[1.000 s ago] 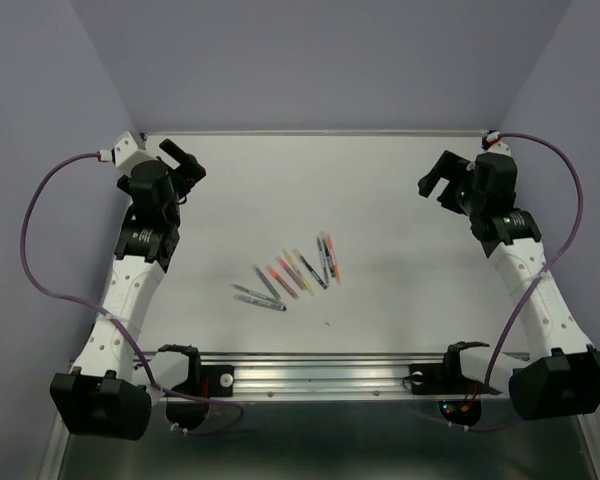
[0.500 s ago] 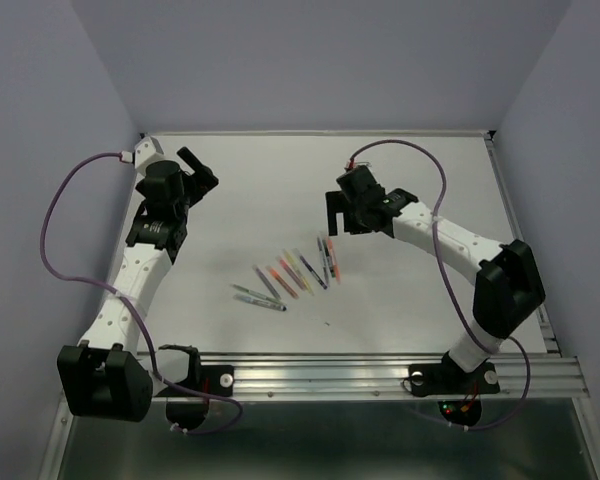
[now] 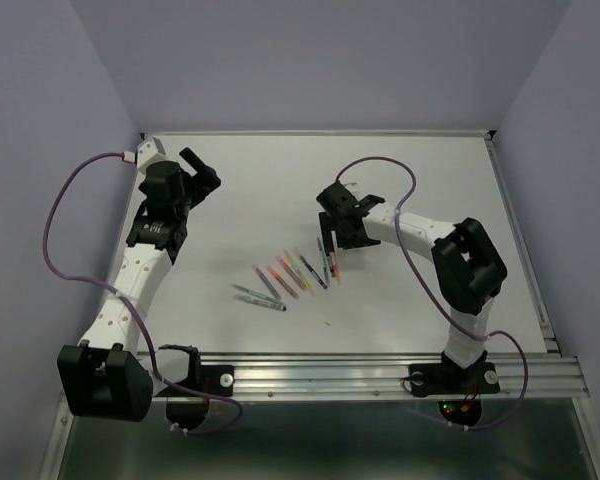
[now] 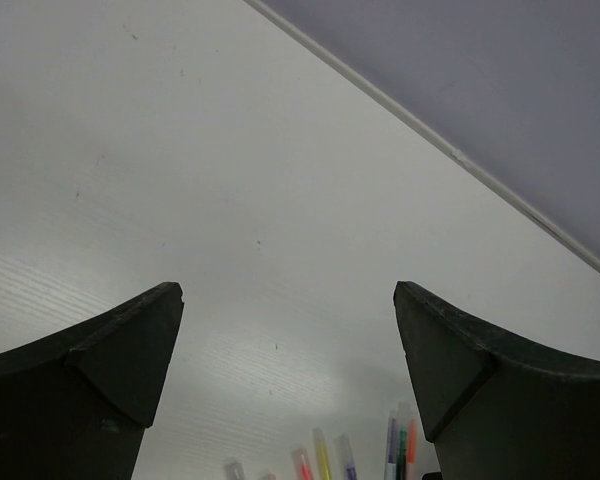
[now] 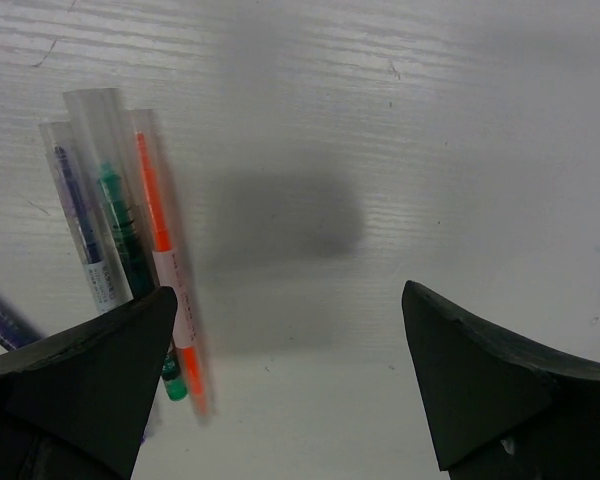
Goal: Open the pen caps
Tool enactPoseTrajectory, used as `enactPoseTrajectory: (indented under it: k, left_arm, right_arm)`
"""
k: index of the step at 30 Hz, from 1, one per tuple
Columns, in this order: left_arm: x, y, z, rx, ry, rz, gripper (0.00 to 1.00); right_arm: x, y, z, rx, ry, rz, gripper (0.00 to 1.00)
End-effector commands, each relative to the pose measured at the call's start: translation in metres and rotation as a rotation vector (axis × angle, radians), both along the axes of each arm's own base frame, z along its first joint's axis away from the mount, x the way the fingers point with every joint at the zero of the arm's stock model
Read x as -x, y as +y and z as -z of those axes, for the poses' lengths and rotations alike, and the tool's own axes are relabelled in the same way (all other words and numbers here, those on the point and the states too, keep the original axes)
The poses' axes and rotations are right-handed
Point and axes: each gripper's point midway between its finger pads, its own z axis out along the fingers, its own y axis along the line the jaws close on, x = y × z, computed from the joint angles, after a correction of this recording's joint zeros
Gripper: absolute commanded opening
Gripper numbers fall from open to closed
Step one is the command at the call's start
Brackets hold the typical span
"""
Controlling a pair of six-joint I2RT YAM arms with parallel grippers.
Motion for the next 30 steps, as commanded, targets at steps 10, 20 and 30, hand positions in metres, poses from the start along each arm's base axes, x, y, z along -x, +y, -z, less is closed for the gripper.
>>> enactPoseTrajectory:
  k: [10, 20, 30]
  left_arm:
    - [-0.004, -0.008, -0.003, 0.012, -0.028, 0.031, 0.99]
    - [-0.004, -0.008, -0.004, 0.009, -0.030, 0.029, 0.99]
    - [-0.004, -0.005, -0.002, 0.003, -0.020, 0.014, 0.99]
  right_arm:
    - [-0.008, 0.025, 0.005, -0.077, -0.008, -0.026, 1.00]
    - [-0.005, 0.015, 0.021, -0.024, 0.009, -0.011, 1.00]
    - [0.011, 0.020, 0.041, -0.049, 0.092, -0.058, 0.76]
